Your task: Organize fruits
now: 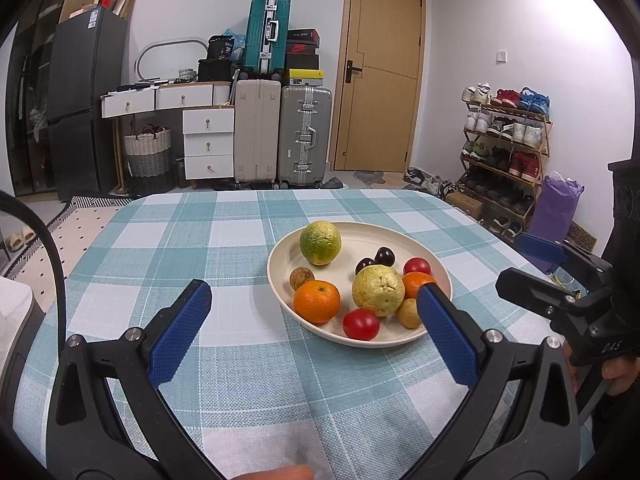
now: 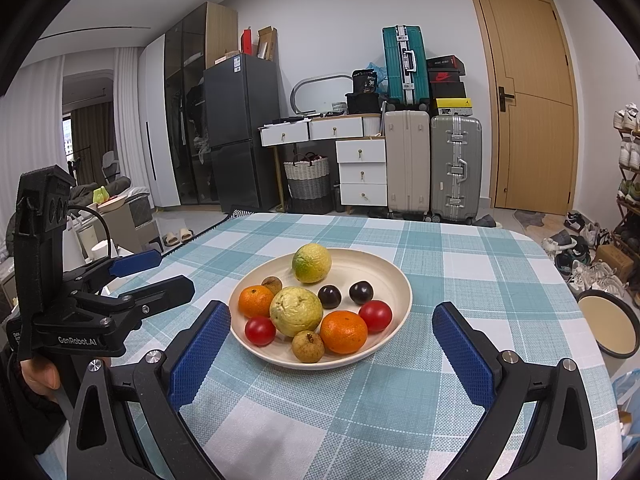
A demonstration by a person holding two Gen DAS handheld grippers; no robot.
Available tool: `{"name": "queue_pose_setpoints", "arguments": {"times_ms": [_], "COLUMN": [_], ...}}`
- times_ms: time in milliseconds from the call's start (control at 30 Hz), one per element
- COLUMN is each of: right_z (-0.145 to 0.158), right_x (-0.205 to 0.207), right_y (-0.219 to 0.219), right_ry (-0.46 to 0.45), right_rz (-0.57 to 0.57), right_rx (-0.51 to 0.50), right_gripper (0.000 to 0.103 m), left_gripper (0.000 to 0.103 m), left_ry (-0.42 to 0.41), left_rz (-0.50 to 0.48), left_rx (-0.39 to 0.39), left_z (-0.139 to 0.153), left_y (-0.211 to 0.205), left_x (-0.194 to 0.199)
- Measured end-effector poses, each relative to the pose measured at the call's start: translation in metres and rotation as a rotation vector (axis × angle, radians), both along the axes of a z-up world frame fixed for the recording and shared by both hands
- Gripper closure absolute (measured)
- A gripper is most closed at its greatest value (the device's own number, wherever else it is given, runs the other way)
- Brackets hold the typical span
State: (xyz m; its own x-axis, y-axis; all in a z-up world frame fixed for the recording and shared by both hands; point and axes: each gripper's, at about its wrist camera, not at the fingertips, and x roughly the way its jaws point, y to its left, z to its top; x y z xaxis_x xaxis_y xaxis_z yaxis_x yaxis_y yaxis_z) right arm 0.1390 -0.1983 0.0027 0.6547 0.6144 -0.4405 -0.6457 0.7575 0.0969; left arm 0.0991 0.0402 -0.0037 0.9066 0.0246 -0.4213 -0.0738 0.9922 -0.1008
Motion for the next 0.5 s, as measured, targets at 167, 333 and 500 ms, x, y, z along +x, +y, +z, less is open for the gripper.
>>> {"name": "queue_pose_setpoints", "arguments": {"times_ms": [167, 333, 500], "right_z": [-0.0001, -0.0001, -0.0001], "right_x": [0.0, -0.0002, -0.0002], "right_y": [0.0, 0.0, 0.0], "right_ry": [0.0, 0.0, 0.001], "right_rz": [0.0, 0.0, 0.001], "right_rx": [0.0, 0.0, 0.0], "right_gripper": [0.0, 0.0, 0.0], "left_gripper": [0.001, 0.001, 0.001], "left_ry": [-0.001, -0.003, -0.004], "left_rz": [0.003, -0.001, -0.004], "left_rx": [0.001, 0.002, 0.002], "left_z": [-0.0003, -0.0001, -0.0005], "left_y": [-0.0001, -0.0003, -0.0011], "left_x": [0.0006, 0.0002, 0.0001]}}
